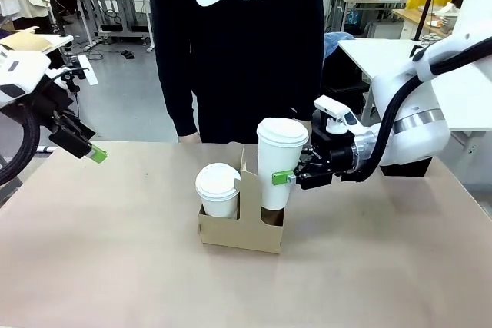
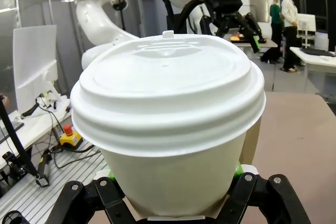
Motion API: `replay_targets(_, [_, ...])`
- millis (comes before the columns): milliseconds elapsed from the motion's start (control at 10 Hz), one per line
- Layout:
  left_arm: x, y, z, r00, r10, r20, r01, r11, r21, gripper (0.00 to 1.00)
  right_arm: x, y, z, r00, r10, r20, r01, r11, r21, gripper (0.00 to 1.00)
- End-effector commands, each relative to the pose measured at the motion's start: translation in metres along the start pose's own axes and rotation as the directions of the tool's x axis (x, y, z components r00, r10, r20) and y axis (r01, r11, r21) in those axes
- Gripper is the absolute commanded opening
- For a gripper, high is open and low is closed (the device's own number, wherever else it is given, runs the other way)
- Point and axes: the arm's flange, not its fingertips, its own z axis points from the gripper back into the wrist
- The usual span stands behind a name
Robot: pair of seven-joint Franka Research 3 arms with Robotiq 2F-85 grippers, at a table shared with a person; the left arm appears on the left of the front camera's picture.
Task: Pour a drink into a cup and package it in a carrier.
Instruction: Insert the held 600 ml Paper Cup into the Cup Carrier.
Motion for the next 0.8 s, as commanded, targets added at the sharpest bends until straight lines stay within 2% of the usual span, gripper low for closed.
replay_targets(0, [0.000, 0.000, 0.003, 1.000, -0.010, 0.011, 0.010, 1.000, 0.003, 1.00, -0.012, -0.001, -0.012, 1.000, 0.022, 0.018, -0.022, 0.999, -0.023, 0.81])
replay_targets(200, [0.000, 0.000, 0.003, 1.000, -0.010, 0.011, 0.010, 1.000, 0.003, 1.00, -0.021, -0.001, -0.019, 0.999, 0.018, 0.027, -0.017, 1.000, -0.020, 0.81])
replay_targets(700, [0.000, 0.000, 0.003, 1.000, -0.010, 0.011, 0.010, 1.000, 0.003, 1.00, -0.051, -0.012, -0.015, 1.000, 0.010, -0.025, -0.010, 1.000, 0.017, 0.81])
